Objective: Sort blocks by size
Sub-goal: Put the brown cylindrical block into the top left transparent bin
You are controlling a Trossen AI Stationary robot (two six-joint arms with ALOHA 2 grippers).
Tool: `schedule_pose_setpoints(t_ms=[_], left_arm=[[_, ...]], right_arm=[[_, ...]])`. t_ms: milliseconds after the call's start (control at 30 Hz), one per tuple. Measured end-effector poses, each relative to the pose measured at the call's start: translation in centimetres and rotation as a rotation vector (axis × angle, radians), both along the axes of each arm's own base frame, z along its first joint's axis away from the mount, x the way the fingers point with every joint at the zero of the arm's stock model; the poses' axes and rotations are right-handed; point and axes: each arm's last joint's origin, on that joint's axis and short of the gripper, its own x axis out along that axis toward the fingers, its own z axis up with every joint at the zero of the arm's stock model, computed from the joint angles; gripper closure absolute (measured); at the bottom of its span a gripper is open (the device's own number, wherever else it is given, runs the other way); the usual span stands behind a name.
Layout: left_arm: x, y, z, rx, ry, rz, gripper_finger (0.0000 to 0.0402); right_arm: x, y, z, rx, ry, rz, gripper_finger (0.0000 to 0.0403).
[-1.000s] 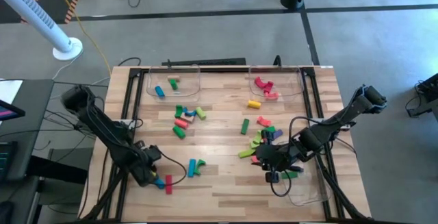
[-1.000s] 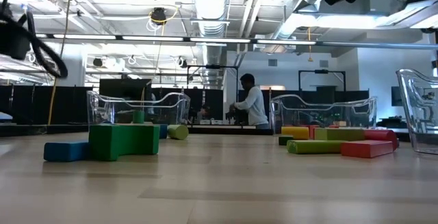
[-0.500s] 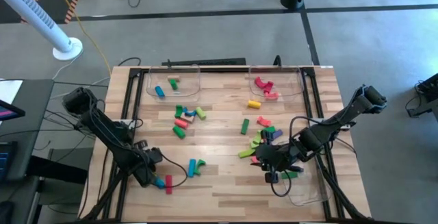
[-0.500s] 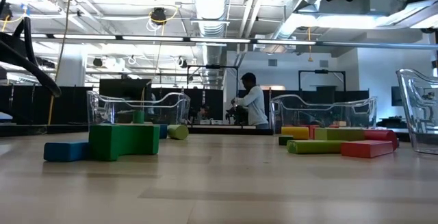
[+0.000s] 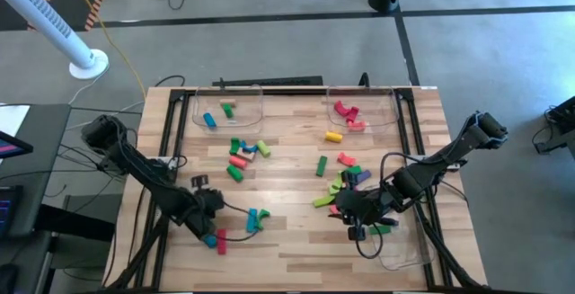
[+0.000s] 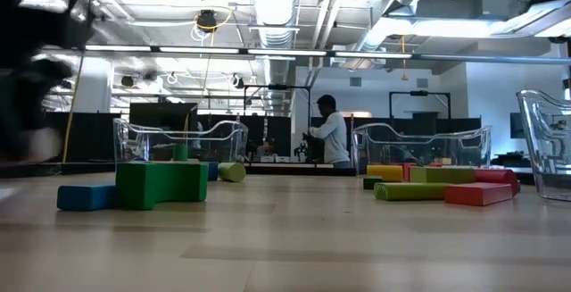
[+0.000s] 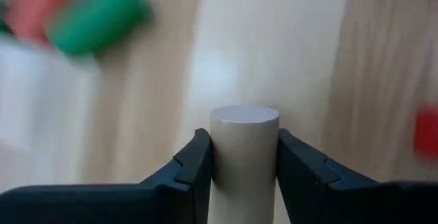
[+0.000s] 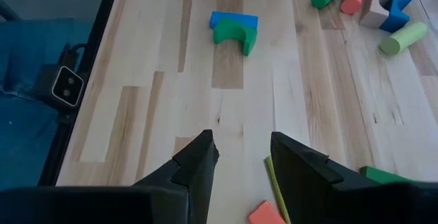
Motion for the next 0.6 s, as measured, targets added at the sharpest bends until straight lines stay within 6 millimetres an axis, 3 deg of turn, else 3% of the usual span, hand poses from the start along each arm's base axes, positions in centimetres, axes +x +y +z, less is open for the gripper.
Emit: schedule_pose_setpoints(t_ms=[300,467,600], left_arm=[[5.6,1.5,6.9,0.191,-0.453,-0.202,0.028],[6.6,2.2,11.3,0.18,-0.734,-0.399,0.028],[6.9,2.4,13.3,0.162,-0.89,-0.529,0.028]], right_arm=[[0.5,0.0,0.4,-0.041,-0.064,0.043,0.0232],[1.1,-0.3,0.9,-0.09,-0.134,0.041,0.0232],[2.2,-0.5,1.3,-0.126,-0.217,0.067,0.0232]])
